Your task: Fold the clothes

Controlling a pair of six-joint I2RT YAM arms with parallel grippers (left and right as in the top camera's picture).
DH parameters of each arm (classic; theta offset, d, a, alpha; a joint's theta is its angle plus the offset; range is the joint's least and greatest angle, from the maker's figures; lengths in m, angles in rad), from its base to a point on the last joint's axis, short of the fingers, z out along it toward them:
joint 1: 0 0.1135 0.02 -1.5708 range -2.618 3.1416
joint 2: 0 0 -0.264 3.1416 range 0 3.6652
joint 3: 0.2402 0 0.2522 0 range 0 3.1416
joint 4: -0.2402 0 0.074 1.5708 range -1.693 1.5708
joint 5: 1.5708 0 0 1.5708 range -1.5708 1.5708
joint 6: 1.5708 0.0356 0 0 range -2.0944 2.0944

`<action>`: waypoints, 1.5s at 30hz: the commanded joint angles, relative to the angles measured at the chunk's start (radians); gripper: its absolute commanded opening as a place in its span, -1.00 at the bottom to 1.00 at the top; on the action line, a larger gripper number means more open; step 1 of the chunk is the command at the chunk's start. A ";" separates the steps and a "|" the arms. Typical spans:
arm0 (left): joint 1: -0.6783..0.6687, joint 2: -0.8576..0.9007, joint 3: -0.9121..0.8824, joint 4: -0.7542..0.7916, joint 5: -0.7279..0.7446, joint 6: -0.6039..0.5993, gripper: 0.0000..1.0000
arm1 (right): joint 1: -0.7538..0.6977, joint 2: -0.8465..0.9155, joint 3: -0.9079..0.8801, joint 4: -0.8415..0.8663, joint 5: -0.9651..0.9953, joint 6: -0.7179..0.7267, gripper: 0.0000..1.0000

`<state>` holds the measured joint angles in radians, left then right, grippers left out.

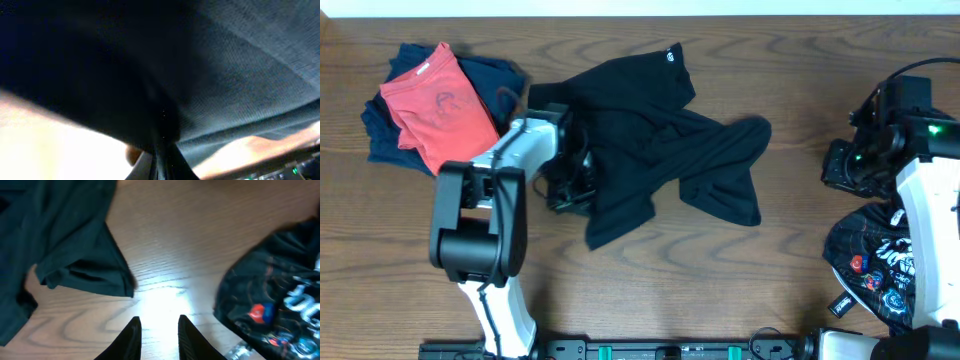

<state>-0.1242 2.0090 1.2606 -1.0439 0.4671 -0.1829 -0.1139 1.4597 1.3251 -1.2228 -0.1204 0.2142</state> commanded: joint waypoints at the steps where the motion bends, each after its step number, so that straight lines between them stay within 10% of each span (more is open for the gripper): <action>1: 0.062 -0.124 0.010 -0.068 -0.040 0.024 -0.88 | 0.048 -0.001 -0.035 0.024 -0.050 -0.021 -0.53; 24: 0.300 -0.603 0.010 -0.077 -0.033 -0.072 -0.88 | 0.236 0.014 -0.578 0.982 -0.073 0.382 -0.20; 45: 0.511 -0.741 0.010 0.068 0.011 -0.197 -0.88 | 0.280 0.287 -0.579 1.311 -0.553 0.443 -0.01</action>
<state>0.3779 1.2755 1.2625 -0.9821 0.4721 -0.3573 0.1490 1.7428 0.7483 0.0624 -0.5621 0.6472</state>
